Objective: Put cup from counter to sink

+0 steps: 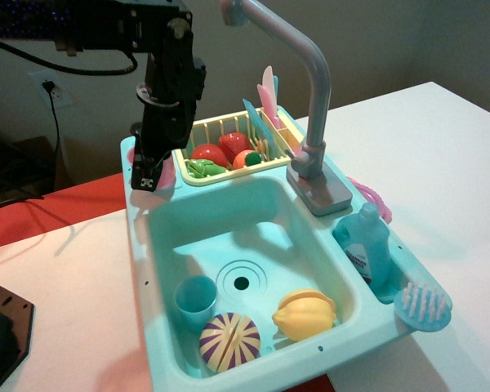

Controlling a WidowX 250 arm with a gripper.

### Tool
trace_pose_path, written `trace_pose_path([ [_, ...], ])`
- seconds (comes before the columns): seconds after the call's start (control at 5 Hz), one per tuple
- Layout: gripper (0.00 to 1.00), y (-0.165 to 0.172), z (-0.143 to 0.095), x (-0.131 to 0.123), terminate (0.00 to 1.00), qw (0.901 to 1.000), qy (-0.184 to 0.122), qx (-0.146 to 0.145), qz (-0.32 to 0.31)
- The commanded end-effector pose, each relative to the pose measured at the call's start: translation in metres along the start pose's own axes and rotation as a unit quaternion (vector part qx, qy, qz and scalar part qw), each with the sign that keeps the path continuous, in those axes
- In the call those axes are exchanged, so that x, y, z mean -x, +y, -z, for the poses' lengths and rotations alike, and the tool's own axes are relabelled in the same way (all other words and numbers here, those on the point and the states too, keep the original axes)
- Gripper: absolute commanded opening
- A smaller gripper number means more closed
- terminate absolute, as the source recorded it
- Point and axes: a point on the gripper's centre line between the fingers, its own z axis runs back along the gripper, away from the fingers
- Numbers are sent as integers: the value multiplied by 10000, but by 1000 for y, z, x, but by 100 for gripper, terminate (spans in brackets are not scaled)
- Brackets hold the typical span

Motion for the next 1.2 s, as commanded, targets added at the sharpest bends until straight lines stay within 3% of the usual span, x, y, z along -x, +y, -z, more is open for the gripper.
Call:
trace_pose_path([
  [0.0,0,-1,-13,7,0,9994,-307,-153,-90],
  [0.4,0,-5,-15,5,0,9989,-399,-232,-66],
  [0.6,0,-11,-22,-7,0,9979,-525,-385,-40],
  [0.8,0,-25,-40,-35,0,9962,-706,-497,71],
  [1.0,0,-38,-50,-63,0,9954,-850,-404,174],
])
